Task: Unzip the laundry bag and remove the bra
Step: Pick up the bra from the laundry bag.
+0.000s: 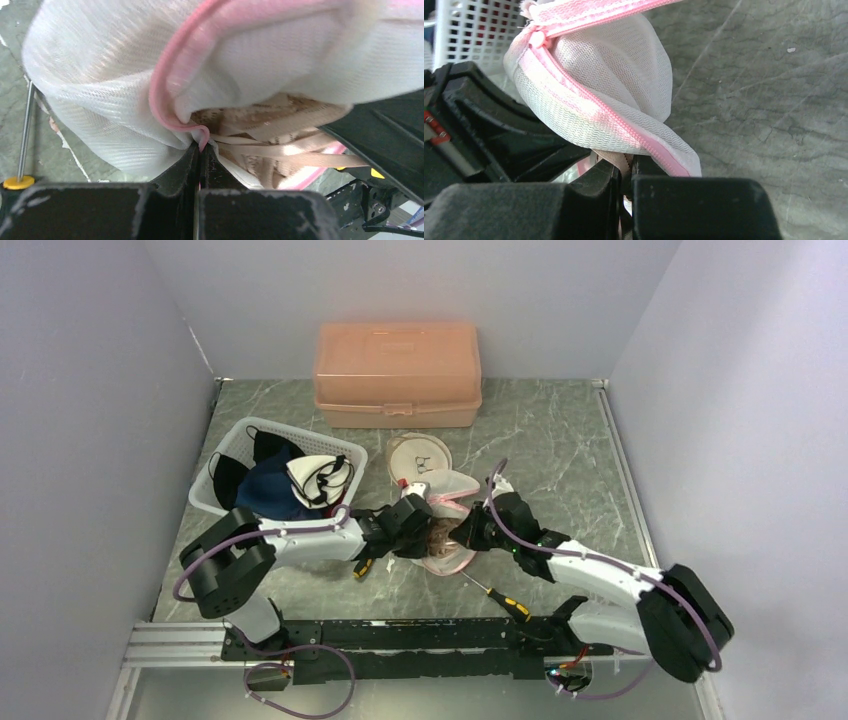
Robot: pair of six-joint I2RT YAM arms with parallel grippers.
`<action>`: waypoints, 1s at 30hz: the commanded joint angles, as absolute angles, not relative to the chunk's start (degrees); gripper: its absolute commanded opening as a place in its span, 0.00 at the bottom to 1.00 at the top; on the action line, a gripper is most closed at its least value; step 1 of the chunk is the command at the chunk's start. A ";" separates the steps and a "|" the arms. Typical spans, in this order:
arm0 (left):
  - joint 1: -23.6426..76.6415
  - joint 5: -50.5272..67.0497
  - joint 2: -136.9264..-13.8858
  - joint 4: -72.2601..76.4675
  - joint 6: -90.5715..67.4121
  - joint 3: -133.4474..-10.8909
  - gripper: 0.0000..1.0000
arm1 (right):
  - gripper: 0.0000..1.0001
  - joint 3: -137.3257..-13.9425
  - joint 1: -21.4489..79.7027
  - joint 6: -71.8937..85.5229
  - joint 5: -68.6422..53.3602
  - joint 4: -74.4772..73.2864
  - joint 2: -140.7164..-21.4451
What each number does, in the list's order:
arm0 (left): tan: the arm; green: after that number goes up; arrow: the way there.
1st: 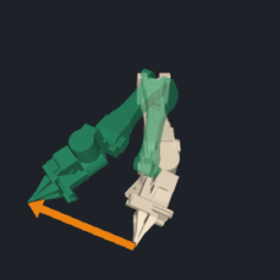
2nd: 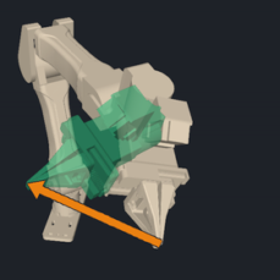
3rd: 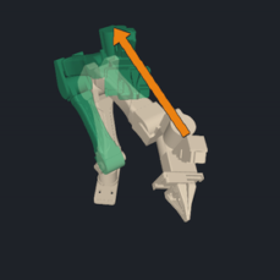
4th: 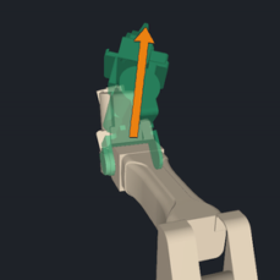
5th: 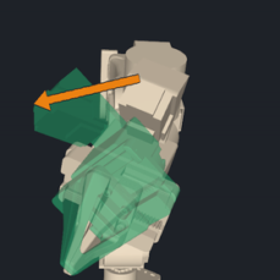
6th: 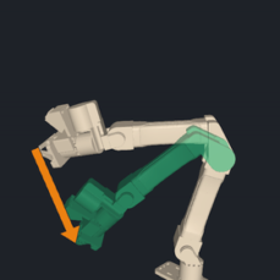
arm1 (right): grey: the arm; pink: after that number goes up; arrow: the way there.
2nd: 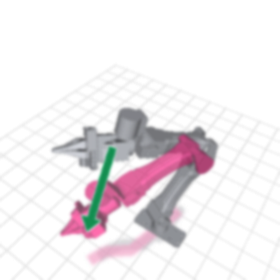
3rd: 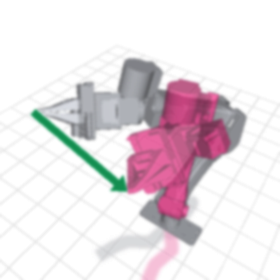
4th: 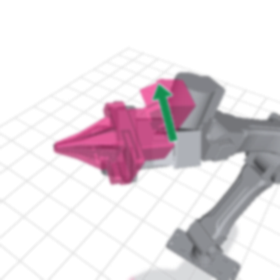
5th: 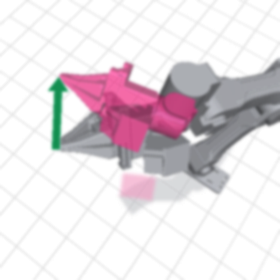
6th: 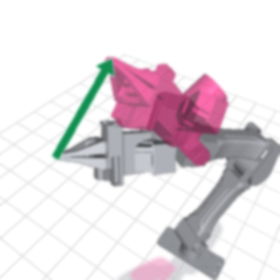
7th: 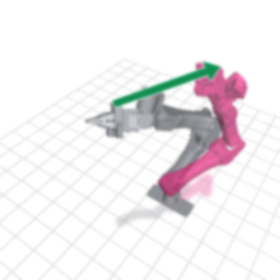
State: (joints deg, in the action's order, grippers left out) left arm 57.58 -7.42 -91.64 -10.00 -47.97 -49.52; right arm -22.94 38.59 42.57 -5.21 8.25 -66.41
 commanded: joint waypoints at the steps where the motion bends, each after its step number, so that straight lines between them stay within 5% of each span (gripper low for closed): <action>1: 58.00 -10.41 -87.40 -12.01 -49.53 -49.02 0.03 | 0.00 -25.59 37.11 39.62 -9.64 3.34 -59.09; 13: 57.13 -18.89 -77.65 -19.20 -49.54 -47.45 0.03 | 0.00 -28.14 32.61 33.09 -26.53 -3.84 -50.52; 30: 47.55 -16.04 -73.85 -19.73 -46.44 -47.27 0.03 | 0.00 -26.45 32.54 34.04 -41.84 6.48 -42.53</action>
State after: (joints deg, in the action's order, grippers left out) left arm 48.88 -14.92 -74.83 -20.60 -48.12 -48.01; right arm -25.45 32.38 32.80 -35.88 -1.69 -46.24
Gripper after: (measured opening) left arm 0.040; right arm 0.062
